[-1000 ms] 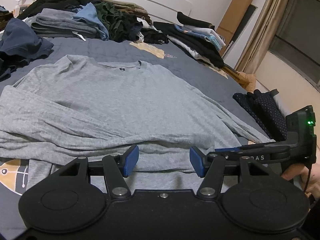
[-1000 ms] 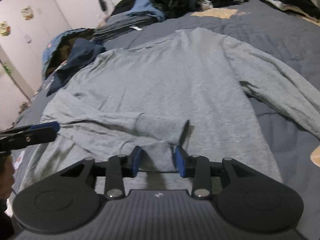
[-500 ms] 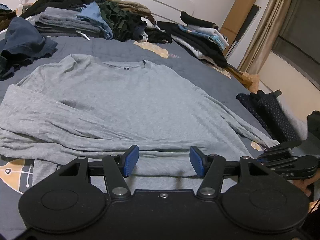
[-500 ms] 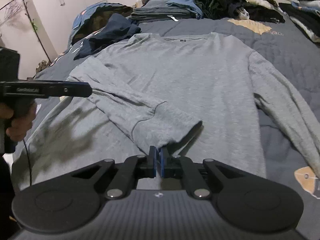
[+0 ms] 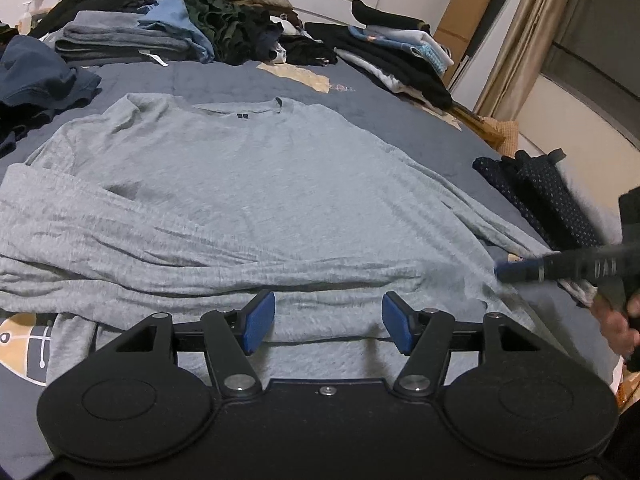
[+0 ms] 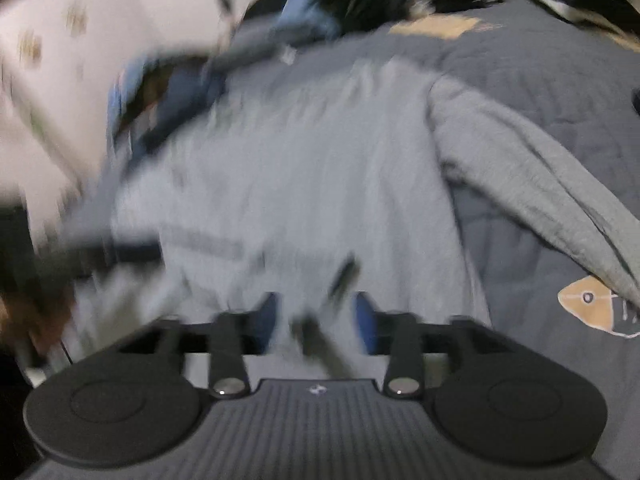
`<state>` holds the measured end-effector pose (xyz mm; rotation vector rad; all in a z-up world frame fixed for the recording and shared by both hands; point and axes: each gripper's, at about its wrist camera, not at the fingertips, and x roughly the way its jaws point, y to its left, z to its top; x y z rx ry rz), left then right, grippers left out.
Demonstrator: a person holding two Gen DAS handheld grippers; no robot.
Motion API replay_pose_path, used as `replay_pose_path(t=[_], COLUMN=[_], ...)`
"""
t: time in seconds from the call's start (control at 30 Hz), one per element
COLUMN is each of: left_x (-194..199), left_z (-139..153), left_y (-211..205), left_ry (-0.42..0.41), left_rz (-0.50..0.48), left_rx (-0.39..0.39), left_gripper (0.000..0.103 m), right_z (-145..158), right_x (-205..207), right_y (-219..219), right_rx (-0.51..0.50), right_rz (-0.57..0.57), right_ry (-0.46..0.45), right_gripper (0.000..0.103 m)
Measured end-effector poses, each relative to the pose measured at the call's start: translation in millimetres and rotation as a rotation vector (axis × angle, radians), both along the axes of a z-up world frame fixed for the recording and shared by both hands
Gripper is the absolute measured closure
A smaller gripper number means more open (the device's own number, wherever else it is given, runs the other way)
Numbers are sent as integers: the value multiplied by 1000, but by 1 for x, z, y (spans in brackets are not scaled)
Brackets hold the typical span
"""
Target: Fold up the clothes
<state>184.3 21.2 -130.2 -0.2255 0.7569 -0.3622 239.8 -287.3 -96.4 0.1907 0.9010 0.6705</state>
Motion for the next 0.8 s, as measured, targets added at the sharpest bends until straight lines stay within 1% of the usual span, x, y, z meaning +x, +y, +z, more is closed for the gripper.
replay_pose_path(t=[0.07,0.17,0.2,0.3,0.37,0.43,0.5,0.53,0.57,0.67,0.8], left_x=[0,-1,-1,-1,-1,0,0,1,1,3,4], left_z=[1,1,1,2,3,3,4,5,6,9,20], left_y=[-1,-2,-2,-1,1,4,6,8,9,15,30], left_ry=[0,1,2,2,0,0,0,0,-3,-10,-45], left_rz=[-1,-5,-7,-5,0,8,16,20,27,41,80], left_rx=[-2,0,-1,-6,-11,-14,-16,-16,-16,-25,-39], left_gripper=[44,44,44,44,44,44,44,44,44,44,44], right_z=[-2,-15,-18,-27,-34,-35,-36,-32,-26,-7,28], right_x=[8,13,13,15,15,14,13,11,9,3,11], right_y=[-1,11,18,34,43,47,51,51,50,48,36], right_rx=[44,10,-12,-62,-103,-122,-138,-124,-103,-40,48], right_rz=[-44,-49,-35,28,53,60,64,67,69,64,-13], right_ry=[-27,-71,-84,-66,-49,-51,-56,-69,-84,-137,-221], right_gripper=[53,53,53,53,53,53,64,91,99,99,99])
